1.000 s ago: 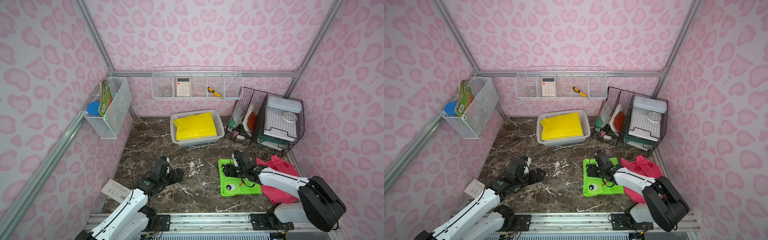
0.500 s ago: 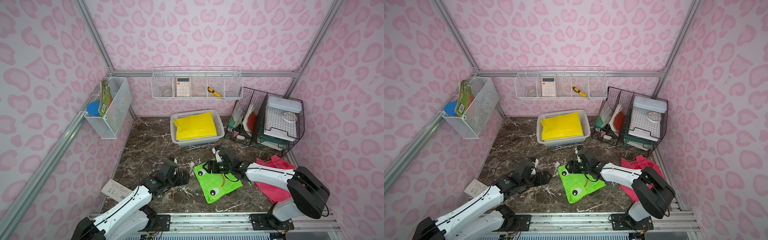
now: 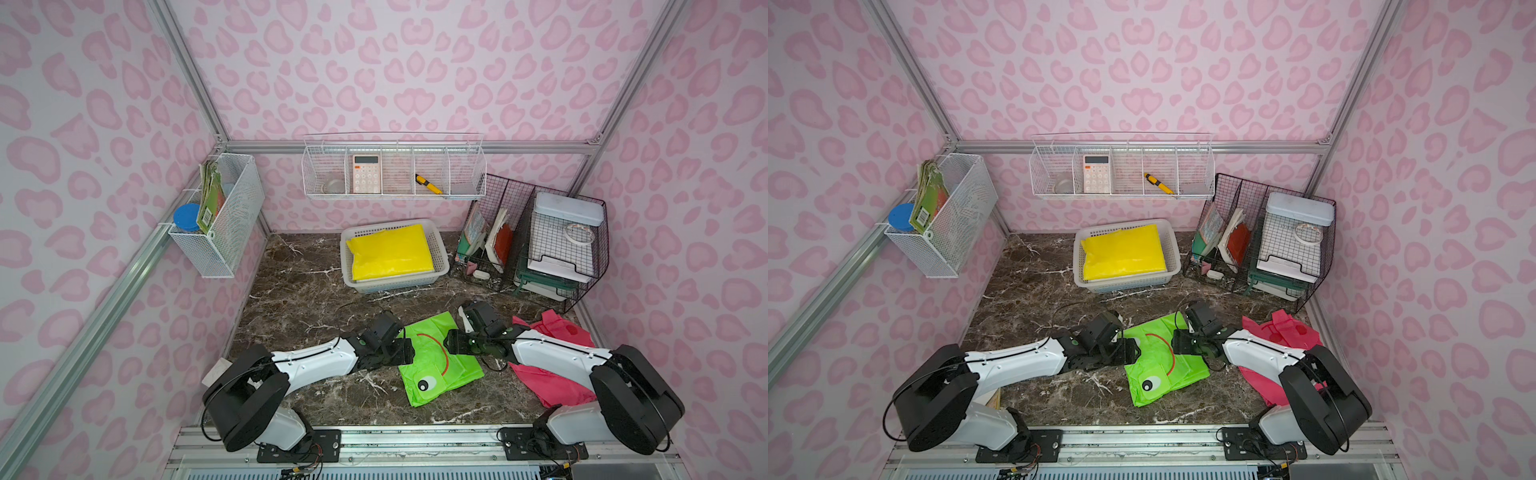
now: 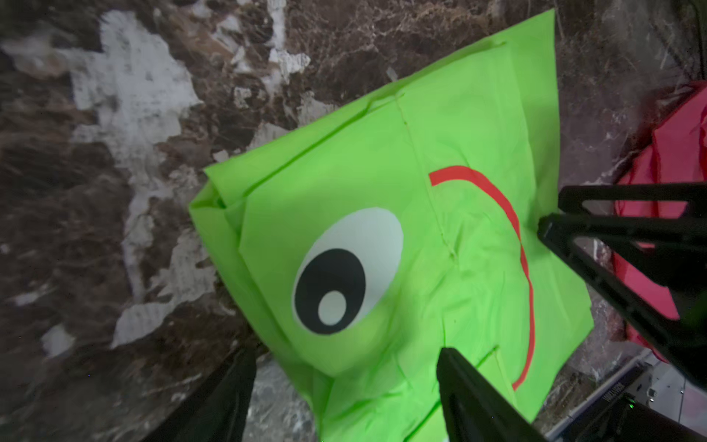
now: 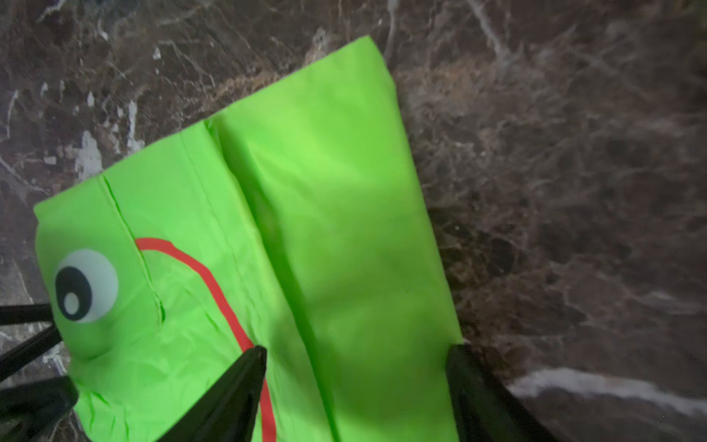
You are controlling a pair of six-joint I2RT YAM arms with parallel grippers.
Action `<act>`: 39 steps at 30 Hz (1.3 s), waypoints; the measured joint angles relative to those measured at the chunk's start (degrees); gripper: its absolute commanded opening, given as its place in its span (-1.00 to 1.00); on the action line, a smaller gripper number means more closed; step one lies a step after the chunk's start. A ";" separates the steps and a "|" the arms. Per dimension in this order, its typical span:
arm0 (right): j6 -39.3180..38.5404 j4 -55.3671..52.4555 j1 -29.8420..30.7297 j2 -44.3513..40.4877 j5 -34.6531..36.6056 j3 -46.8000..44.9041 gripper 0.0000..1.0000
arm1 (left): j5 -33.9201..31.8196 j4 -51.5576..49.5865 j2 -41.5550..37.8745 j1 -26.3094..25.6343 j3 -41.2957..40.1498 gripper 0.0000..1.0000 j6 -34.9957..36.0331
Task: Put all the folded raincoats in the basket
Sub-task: Adjust the raincoat at the center of the board.
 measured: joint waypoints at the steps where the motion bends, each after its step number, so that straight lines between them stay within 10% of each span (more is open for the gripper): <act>1: 0.04 0.07 1.01 -0.22 0.07 -0.28 0.53 | -0.11 -0.31 1.44 0.31 0.94 0.32 -0.28; 22: 5.62 0.90 26.49 1.16 -0.52 5.09 0.55 | 0.02 -7.91 10.84 13.33 17.46 0.43 12.11; 31: -1.92 -4.76 15.21 -1.14 8.13 10.86 0.61 | -12.57 -22.18 -13.27 12.61 6.34 0.70 8.17; 39: -9.97 -1.51 1.75 12.52 1.88 19.98 0.54 | -8.61 -18.64 -23.52 -1.99 -9.99 0.71 -7.19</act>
